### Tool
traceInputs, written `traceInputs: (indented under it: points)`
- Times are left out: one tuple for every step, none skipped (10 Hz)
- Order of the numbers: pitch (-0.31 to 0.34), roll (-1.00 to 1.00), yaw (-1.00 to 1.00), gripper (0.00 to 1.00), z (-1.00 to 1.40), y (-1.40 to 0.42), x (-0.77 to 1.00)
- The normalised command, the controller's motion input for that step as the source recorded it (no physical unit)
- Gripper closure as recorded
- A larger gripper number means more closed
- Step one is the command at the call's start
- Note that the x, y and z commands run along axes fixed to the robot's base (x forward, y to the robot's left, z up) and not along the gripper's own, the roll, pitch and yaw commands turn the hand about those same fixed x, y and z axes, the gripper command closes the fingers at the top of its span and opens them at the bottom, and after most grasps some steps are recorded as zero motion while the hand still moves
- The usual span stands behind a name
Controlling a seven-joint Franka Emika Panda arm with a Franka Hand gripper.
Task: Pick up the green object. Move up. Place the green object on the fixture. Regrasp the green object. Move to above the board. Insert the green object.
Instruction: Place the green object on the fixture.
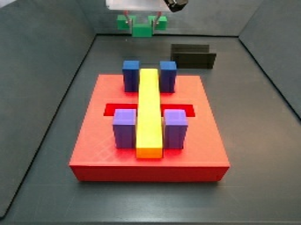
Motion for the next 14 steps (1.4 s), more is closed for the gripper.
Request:
traceInputs:
  points:
    - [0.0, -0.25, 0.0, 1.0, 0.06, 0.19, 0.0]
    - [-0.046, -1.0, -0.13, 1.0, 0.51, 0.35, 0.21]
    - [0.0, -0.94, -0.17, 1.0, 0.69, 0.29, 0.29]
    - [0.0, -0.68, -0.14, 1.0, 0.6, 0.15, 0.21]
    - [0.0, -0.56, -0.08, 1.0, 0.51, 0.07, 0.13]
    - [0.0, -0.57, 0.0, 1.0, 0.57, 0.02, 0.19]
    - [0.0, -0.51, -0.01, 1.0, 0.59, 0.0, 0.31]
    - [0.023, -0.37, -0.01, 1.0, 0.56, -0.05, 0.33]
    - [0.074, -0.17, 0.0, 1.0, 0.52, -0.22, 0.37]
    - [0.086, -0.08, 0.0, 1.0, 0.48, -0.36, 0.44]
    - [0.057, -0.05, 0.0, 1.0, 0.42, -0.39, 0.43]
    - [0.043, -0.07, 0.0, 1.0, 0.39, -0.38, 0.42]
    - [0.0, -0.15, 0.0, 1.0, 0.3, -0.32, 0.25]
    - [0.0, -0.2, 0.0, 1.0, 0.28, -0.33, 0.19]
